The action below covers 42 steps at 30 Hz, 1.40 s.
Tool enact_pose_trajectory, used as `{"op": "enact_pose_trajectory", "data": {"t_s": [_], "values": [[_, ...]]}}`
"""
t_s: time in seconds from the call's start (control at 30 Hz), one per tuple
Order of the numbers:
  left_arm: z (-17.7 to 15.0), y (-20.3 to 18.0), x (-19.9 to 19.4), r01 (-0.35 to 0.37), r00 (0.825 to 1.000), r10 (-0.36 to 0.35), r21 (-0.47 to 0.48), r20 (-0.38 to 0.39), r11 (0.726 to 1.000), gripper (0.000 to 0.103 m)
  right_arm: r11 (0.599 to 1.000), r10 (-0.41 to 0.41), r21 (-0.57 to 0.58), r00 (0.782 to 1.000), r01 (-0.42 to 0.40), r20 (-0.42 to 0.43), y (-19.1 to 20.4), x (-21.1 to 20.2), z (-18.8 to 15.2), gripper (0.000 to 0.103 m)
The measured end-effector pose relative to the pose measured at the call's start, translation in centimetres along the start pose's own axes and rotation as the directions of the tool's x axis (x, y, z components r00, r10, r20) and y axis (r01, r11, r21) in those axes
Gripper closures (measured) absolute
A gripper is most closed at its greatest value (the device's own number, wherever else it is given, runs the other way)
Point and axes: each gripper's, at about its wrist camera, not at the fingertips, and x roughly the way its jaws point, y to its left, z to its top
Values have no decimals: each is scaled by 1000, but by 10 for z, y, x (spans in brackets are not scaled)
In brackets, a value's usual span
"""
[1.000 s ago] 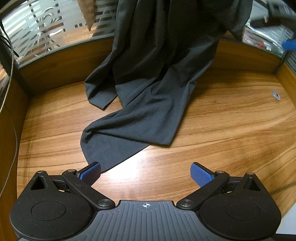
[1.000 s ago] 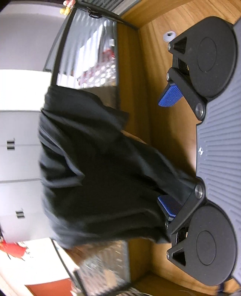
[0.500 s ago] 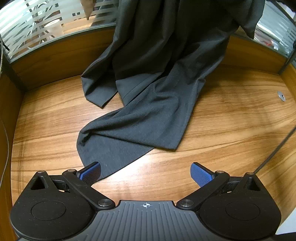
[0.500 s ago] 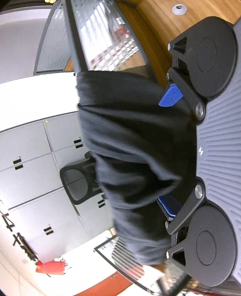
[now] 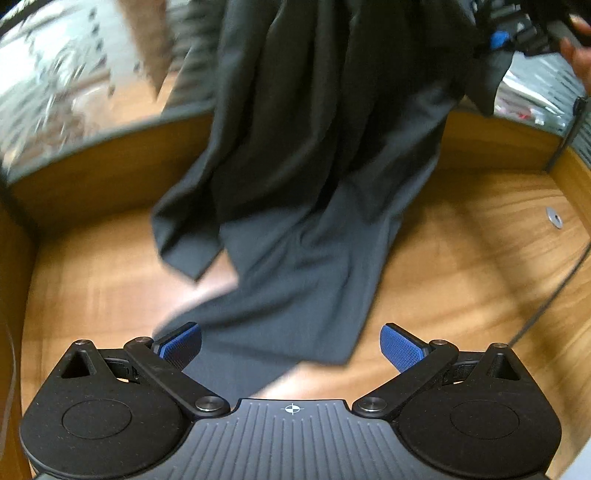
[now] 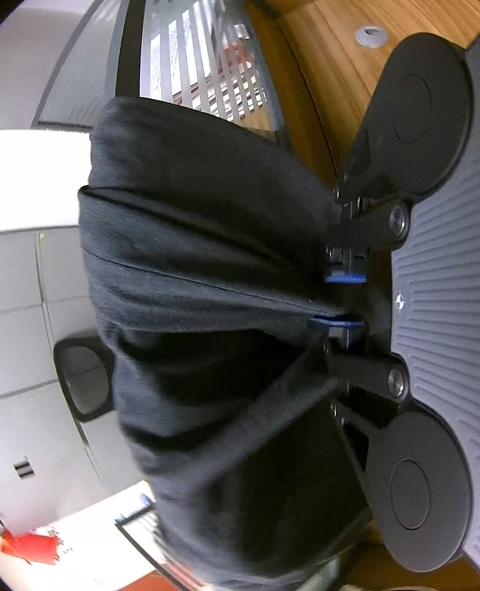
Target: Fold clothes
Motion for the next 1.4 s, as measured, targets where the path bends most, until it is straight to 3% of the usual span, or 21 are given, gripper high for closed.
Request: {"op": "enact_pose_trajectory", "data": {"t_s": [0.13,0.3,0.47,0.7,0.93,1.2,1.3,1.4], "values": [[40,-13,8,17,996,-22,61,86,998,0,1000,13,-14,999,-14,-44,-11,-2,-3,86],[70,-31,10,25,990,-41,117,135,993,0,999,22,-33,993,-26,-113,-24,-6,-19,87],[61,-40,7,86,987,-103,139,119,987,0,999,32,-36,984,-38,-175,-36,-15,-56,93],[41,-39,12,109,991,-116,99,64,989,0,999,47,-8,977,-50,-210,-46,-25,-101,95],[45,-42,-13,247,963,-247,8,111,969,2,998,52,47,972,-42,-230,-51,-39,-139,95],[49,-45,-42,403,906,-383,-86,179,911,8,992,95,107,955,-67,-282,-43,-60,-199,93],[39,-55,-36,429,898,-416,-78,142,900,12,991,95,115,948,-63,-303,-39,-69,-228,93],[28,-62,-24,454,890,-446,-90,92,886,24,981,136,175,932,-80,-336,-43,-76,-256,92]]}}
